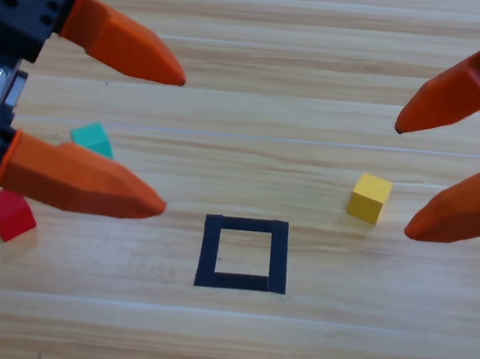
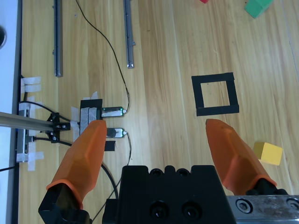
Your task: Stack the blocks in the rectangular block: red at the bottom, yellow in the middle, green on top
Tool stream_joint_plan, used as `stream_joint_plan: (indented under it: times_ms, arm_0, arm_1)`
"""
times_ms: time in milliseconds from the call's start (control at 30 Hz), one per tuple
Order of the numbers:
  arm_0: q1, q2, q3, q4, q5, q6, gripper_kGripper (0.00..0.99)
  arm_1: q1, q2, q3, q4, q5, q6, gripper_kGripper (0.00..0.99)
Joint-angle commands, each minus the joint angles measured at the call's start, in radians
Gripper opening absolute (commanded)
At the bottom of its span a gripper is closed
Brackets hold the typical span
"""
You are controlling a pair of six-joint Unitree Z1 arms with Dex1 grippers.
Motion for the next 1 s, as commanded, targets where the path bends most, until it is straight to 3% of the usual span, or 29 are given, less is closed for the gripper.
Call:
stream_joint_plan:
  times_ms: [33,300,500,633,800,900,1000]
  arm_0:
    - [-0.021,-0.013,0.037,-0.030,0.016,0.001,0.980]
    - [-0.021,-0.015,0.045,-0.040,0.016,0.002,0.979]
    - [-0.021,-0.007,0.057,-0.046,0.056,0.025,0.980]
    - [-0.016,0.022,0.055,-0.045,0.277,-0.021,0.985]
    - [0.142,0.033,0.069,-0.031,0.358,-0.047,0.982]
    - [0.264,0.084,0.069,-0.022,0.361,-0.050,0.982]
    - [0.358,0.130,0.068,-0.022,0.369,-0.062,0.980]
  arm_1:
    - [0.025,0.033,0.016,0.023,0.016,-0.014,0.937]
    - [0.023,0.073,-0.003,0.023,-0.016,0.043,0.937]
    - [-0.060,0.148,-0.066,-0.027,-0.242,0.267,0.937]
    - [-0.071,0.230,-0.124,-0.084,-0.477,0.445,0.937]
    - [-0.089,0.349,-0.225,-0.040,-0.478,0.564,0.936]
    - [-0.100,0.403,-0.290,0.014,-0.487,0.623,0.934]
    - [-0.107,0.434,-0.296,0.014,-0.549,0.695,0.934]
